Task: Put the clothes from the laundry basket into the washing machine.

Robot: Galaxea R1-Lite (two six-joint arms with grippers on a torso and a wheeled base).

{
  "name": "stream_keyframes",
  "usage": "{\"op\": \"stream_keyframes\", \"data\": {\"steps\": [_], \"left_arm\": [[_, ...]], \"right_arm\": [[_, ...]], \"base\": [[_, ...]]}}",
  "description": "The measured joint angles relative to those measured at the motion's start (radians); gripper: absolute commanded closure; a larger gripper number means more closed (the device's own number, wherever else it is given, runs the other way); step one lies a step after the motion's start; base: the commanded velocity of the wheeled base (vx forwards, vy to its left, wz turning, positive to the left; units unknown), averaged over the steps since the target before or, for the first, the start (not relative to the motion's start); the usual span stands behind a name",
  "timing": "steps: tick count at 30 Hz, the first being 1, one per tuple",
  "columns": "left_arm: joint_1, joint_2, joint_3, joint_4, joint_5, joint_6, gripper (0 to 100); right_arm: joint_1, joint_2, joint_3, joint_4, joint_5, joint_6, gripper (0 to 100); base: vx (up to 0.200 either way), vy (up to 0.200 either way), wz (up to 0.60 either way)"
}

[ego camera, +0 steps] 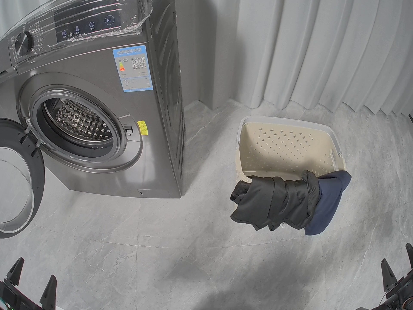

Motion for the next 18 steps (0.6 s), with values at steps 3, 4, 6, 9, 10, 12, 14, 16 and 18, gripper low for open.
{"op": "stream_keyframes", "data": {"steps": [3, 4, 6, 9, 10, 12, 14, 16, 18], "left_arm": [[0.0, 0.0, 0.0, 0.0, 0.0, 0.001, 0], [0.0, 0.0, 0.0, 0.0, 0.0, 0.0, 0], [-0.001, 0.0, 0.0, 0.0, 0.0, 0.0, 0], [-0.001, 0.0, 0.0, 0.0, 0.0, 0.0, 0], [0.0, 0.0, 0.0, 0.0, 0.0, 0.001, 0], [0.0, 0.0, 0.0, 0.0, 0.0, 0.001, 0], [0.0, 0.0, 0.0, 0.0, 0.0, 0.0, 0], [0.0, 0.0, 0.0, 0.0, 0.0, 0.001, 0], [0.001, 0.0, 0.0, -0.001, 0.0, 0.001, 0]], "right_arm": [[0.0, 0.0, 0.0, 0.0, 0.0, 0.0, 0], [0.0, 0.0, 0.0, 0.0, 0.001, 0.0, 0], [-0.001, 0.0, 0.0, 0.0, 0.001, 0.0, 0], [0.0, 0.0, 0.0, 0.0, 0.001, 0.0, 0], [0.0, 0.0, 0.0, 0.0, 0.0, 0.0, 0], [0.0, 0.0, 0.0, 0.0, 0.0, 0.0, 0], [0.0, 0.001, 0.0, 0.0, 0.0, 0.0, 0], [0.0, 0.001, 0.0, 0.0, 0.001, 0.0, 0], [0.0, 0.001, 0.0, 0.0, 0.0, 0.0, 0]], "base": [[0.0, -0.2, 0.0], [0.0, -0.2, 0.0], [0.0, -0.1, 0.0], [0.0, 0.0, 0.0], [0.0, 0.0, 0.0], [0.0, 0.0, 0.0], [0.0, 0.0, 0.0], [0.0, 0.0, 0.0], [0.0, -0.1, 0.0]]}}
